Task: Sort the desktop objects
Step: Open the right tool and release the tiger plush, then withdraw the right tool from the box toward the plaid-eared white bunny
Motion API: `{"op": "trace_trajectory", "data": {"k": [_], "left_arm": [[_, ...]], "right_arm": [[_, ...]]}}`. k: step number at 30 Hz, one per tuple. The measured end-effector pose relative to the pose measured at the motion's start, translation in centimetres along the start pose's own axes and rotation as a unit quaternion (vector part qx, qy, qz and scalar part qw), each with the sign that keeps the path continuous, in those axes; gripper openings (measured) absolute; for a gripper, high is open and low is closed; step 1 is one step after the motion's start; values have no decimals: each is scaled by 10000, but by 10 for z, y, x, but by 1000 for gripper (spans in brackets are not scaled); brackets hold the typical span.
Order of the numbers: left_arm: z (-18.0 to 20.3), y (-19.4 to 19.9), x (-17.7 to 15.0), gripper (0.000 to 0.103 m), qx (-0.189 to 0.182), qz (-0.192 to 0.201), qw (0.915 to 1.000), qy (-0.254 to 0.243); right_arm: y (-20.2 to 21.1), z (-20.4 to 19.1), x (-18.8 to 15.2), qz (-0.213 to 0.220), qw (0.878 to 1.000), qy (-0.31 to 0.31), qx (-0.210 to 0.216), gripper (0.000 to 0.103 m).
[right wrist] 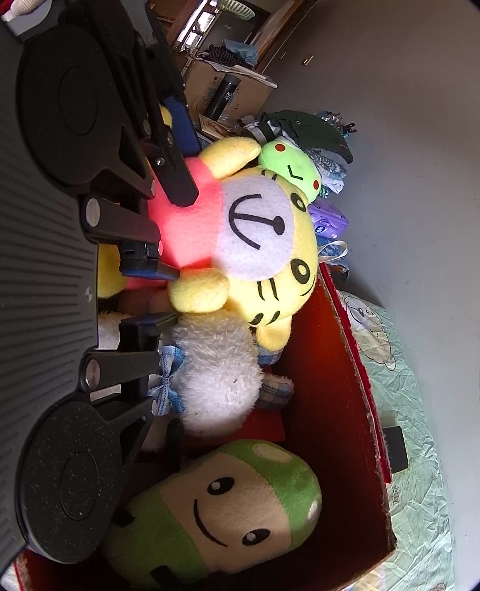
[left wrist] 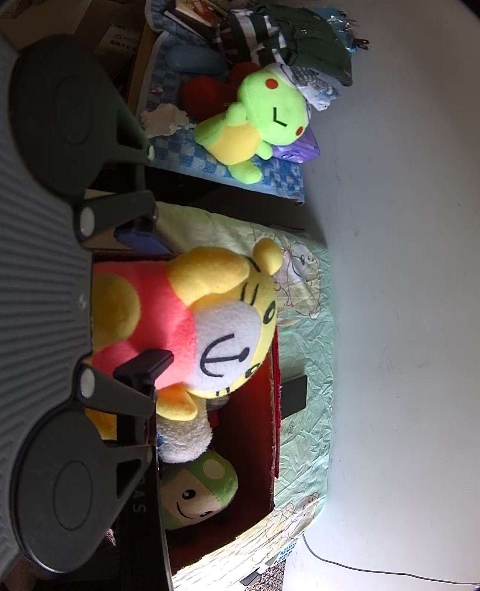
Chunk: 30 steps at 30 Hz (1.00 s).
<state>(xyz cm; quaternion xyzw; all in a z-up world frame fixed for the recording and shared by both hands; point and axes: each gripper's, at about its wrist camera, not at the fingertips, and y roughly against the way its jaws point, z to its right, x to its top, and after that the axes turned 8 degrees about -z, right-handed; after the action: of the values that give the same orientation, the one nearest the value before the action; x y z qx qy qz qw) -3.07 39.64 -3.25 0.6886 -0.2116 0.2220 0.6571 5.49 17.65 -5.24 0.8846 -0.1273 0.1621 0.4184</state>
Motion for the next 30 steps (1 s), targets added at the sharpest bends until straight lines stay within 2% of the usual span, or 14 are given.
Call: {"op": "trace_trajectory", "data": {"k": [4,11,17,24,30], "left_arm": [[2,-3,-1,63,79,-43,10000,30],[8,1,-1,63,236,-31,9997,-21],[19,14,4,60,358,-51,9993,-104],[37,34,9,60,482,209,9982,-303],[45,38,14,60,237,114,9995,-161]], "right_arm": [[17,0,-7,199,9998,-4,-12,30],[28,5,-15,336,9992,-23,-219,30],[35,6,-21,465,9970,58,-612,30],[41,13,-28,548,9943,47,-908,30],[48,15,-33,618,9931,20,-994,31]]}}
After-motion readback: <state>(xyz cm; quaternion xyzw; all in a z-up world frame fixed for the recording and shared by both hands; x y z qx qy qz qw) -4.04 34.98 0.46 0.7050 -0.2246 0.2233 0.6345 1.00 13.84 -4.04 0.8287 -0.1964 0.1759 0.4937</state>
